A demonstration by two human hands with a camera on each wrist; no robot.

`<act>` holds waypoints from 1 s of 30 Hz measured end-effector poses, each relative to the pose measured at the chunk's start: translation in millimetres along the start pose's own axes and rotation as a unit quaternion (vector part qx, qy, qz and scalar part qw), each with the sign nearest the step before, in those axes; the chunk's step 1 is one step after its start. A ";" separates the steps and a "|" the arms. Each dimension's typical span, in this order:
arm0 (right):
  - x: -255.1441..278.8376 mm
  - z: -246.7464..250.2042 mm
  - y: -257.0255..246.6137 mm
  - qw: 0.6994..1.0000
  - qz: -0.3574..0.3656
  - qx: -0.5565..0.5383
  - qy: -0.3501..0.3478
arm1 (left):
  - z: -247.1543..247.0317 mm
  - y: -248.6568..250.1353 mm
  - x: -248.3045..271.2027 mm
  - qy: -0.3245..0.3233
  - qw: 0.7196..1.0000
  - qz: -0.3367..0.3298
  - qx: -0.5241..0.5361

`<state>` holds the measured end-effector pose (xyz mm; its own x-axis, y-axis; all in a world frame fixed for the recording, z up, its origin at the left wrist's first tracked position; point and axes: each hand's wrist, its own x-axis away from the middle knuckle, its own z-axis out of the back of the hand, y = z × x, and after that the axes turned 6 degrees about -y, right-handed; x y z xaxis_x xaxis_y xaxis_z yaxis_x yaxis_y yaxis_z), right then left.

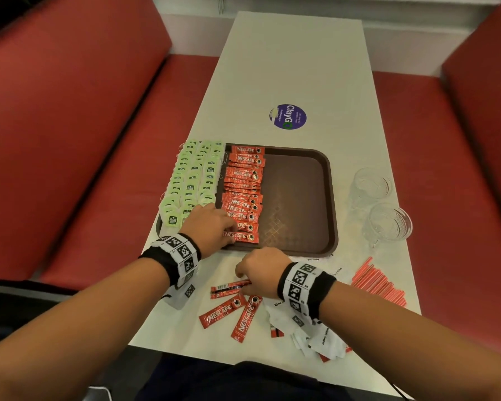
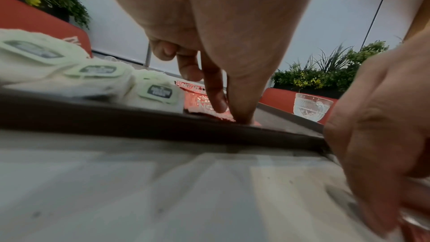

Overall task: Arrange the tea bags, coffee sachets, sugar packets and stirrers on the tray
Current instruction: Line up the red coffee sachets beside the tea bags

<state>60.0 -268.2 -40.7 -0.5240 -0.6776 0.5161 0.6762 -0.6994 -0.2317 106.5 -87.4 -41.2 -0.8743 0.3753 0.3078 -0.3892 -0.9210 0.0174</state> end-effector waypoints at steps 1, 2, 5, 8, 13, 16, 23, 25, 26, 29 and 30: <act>-1.8 0.4 -1.3 1.000 -0.002 0.004 -0.004 | 0.4 1.9 -1.7 -0.009 1.000 -0.004 -0.006; -3.4 1.4 -2.1 1.000 -0.003 0.006 -0.008 | 0.5 3.2 -3.5 -0.017 1.000 -0.006 -0.012; -6.6 4.3 -2.7 1.000 -0.006 0.002 -0.025 | 1.6 4.1 -7.9 -0.027 1.000 0.000 -0.016; -7.1 5.0 -1.5 0.999 -0.010 -0.013 -0.030 | 2.9 3.2 -13.0 -0.024 1.000 0.003 -0.018; -5.8 3.7 0.7 1.000 -0.008 -0.016 -0.024 | 5.7 1.1 -18.7 -0.016 1.000 0.012 -0.014; -1.4 5.3 5.9 0.999 -0.004 -0.035 -0.006 | 6.6 2.3 -18.1 0.006 1.000 0.009 0.003; 17.5 11.7 24.7 0.993 -0.055 -0.105 0.023 | 7.9 3.9 13.3 0.070 0.995 -0.043 0.065; 22.8 10.7 30.2 0.989 -0.076 -0.120 0.031 | 5.9 8.6 26.4 0.057 0.994 -0.049 0.077; 25.3 10.1 32.4 0.988 -0.086 -0.126 0.034 | 4.4 10.9 32.6 0.052 0.994 -0.043 0.083; 30.6 7.9 35.6 0.984 -0.105 -0.136 0.040 | 0.1 18.1 46.3 0.009 0.997 -0.034 0.068; 32.2 7.4 35.8 0.983 -0.108 -0.144 0.042 | -2.2 21.0 48.7 -0.026 0.998 -0.039 0.048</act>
<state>71.2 -313.4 -26.3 -0.6886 -0.5134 0.5121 0.3754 -0.8566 -0.3540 55.1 -88.2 -27.9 -0.8254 0.4422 0.3510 -0.4233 -0.8961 0.1335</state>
